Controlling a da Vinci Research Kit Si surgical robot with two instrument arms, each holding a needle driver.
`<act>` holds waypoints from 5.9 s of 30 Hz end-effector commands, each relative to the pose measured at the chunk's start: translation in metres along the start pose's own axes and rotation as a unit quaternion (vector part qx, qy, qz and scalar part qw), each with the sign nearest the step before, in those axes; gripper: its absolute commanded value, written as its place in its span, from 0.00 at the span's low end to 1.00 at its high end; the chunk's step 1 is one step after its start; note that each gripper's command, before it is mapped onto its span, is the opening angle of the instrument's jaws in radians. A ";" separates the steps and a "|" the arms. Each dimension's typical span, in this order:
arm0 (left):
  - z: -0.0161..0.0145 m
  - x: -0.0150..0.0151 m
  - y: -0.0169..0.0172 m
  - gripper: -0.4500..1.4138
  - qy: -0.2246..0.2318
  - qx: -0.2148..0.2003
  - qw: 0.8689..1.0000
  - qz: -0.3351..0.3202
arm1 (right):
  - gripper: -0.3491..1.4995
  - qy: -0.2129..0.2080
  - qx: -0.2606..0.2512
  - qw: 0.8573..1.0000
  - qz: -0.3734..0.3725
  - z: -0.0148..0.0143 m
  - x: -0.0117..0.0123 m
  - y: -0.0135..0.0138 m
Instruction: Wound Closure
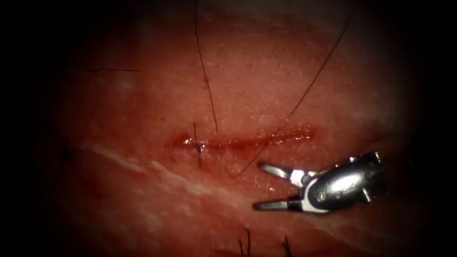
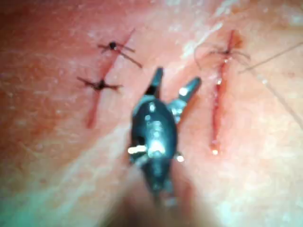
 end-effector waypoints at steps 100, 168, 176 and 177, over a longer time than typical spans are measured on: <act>0.0014 -0.0023 0.0012 0.00 0.000 -0.009 1.000 -0.007 | 0.78 -0.001 -0.034 0.999 -0.019 0.0058 -0.0004 -0.0010; 0.0015 -0.0026 0.0016 0.00 -0.001 -0.011 1.000 -0.005 | 0.79 0.030 -0.015 0.999 -0.034 0.0007 0.0118 -0.0037; 0.0015 -0.0027 0.0016 0.00 -0.002 -0.011 1.000 -0.005 | 0.75 0.002 -0.026 0.999 -0.048 0.0032 0.0033 -0.0017; 0.0015 -0.0027 0.0016 0.00 -0.002 -0.011 1.000 -0.005 | 0.74 0.000 -0.025 0.999 -0.046 0.0034 0.0028 -0.0017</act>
